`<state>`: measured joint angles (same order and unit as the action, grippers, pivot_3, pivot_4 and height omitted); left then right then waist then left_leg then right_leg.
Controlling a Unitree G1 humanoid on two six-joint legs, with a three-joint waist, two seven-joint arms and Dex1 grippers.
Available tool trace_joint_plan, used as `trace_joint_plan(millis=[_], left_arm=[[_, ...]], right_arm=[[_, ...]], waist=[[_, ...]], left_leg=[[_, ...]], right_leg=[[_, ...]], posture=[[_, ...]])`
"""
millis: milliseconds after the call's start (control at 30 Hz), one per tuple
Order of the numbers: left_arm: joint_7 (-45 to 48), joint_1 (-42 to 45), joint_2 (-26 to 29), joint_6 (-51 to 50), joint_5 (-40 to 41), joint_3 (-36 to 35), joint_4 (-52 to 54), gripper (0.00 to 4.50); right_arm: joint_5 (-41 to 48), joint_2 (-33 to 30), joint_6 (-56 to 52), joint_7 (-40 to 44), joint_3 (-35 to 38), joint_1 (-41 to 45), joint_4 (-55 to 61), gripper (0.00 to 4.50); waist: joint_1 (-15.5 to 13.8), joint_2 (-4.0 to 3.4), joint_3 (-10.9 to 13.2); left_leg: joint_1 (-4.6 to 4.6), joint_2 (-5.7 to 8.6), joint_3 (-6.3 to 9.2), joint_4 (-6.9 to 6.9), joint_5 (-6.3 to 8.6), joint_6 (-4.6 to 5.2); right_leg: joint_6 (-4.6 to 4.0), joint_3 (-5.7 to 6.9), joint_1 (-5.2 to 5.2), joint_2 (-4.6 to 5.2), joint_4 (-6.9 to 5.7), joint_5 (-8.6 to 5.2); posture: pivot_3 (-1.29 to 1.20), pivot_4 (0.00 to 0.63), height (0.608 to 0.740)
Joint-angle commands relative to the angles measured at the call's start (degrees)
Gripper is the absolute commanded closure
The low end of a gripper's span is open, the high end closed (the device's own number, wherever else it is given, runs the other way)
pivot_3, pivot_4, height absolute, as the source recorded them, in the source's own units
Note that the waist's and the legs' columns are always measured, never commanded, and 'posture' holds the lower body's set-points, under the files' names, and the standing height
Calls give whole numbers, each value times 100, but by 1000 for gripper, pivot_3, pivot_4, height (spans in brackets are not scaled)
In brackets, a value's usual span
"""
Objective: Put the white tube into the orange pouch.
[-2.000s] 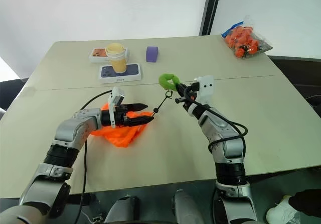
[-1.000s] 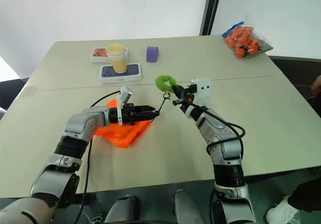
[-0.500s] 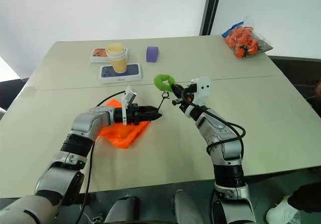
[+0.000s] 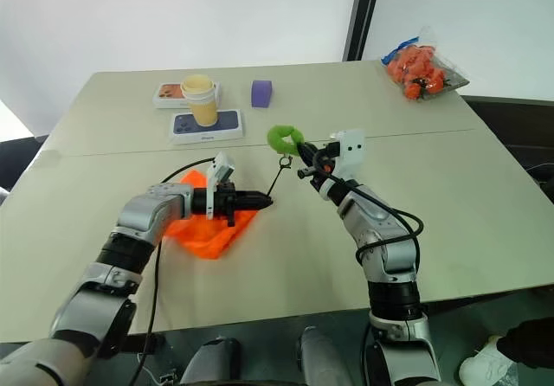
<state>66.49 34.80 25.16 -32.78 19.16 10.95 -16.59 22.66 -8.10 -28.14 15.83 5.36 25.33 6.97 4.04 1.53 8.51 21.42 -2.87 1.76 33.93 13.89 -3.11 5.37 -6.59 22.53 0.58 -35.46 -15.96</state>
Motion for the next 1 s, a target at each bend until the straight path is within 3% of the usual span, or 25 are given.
trace_joint_plan(millis=[33,300,600,700,800,867,967,1000], left_arm=[[164,-231,225,45,-125,181,335,4314],[275,-973,987,88,-313,376,1248,4314],[63,-1019,972,96,-205,186,1253,4314],[91,-997,944,-78,23,37,1307,2945],[-124,-1023,946,-135,157,-252,1418,1423],[-358,-1087,987,-273,330,-611,1549,446],[-679,-1224,1035,-494,685,-1241,1807,437],[-761,-1279,1049,-558,803,-1436,1874,437]], right_arm=[[-110,-14,276,-201,188,198,-57,4500],[-600,-123,562,-836,380,522,-841,4500],[-708,-122,499,-736,175,542,-926,4500],[-665,-150,401,-508,62,474,-828,4500],[-524,-224,129,-183,-67,337,-598,3493],[-612,-315,79,-98,-174,218,-417,2542],[-644,-472,46,100,-271,3,-196,1061],[-626,-530,39,181,-282,-65,-154,1061]], waist=[[-10,0,0],[9,-13,-6],[4,-23,-10],[6,-25,-9],[3,-25,-9],[7,-25,-9],[9,-24,-7],[4,-25,-6]], left_leg=[[-1,0,1,1,0,0],[-2,-2,-5,-3,0,0],[-4,-1,-6,6,0,1],[-3,-1,-6,6,0,1],[-2,-1,-5,6,0,1],[0,-1,-5,5,0,1],[2,-2,-4,2,0,1],[3,-2,-3,2,0,1]], right_leg=[[0,0,0,0,-1,0],[-3,-6,3,1,0,-1],[-5,-6,-3,2,0,-1],[-4,-6,-3,2,0,-1],[-3,-6,-2,2,0,-1],[-3,-5,0,2,0,-1],[-3,-5,5,1,0,-1],[-3,-4,5,1,0,-1]], posture=[[0,150,723],[0,150,723],[0,150,723],[0,150,723],[0,150,723],[0,150,723],[0,150,723],[0,150,723]])
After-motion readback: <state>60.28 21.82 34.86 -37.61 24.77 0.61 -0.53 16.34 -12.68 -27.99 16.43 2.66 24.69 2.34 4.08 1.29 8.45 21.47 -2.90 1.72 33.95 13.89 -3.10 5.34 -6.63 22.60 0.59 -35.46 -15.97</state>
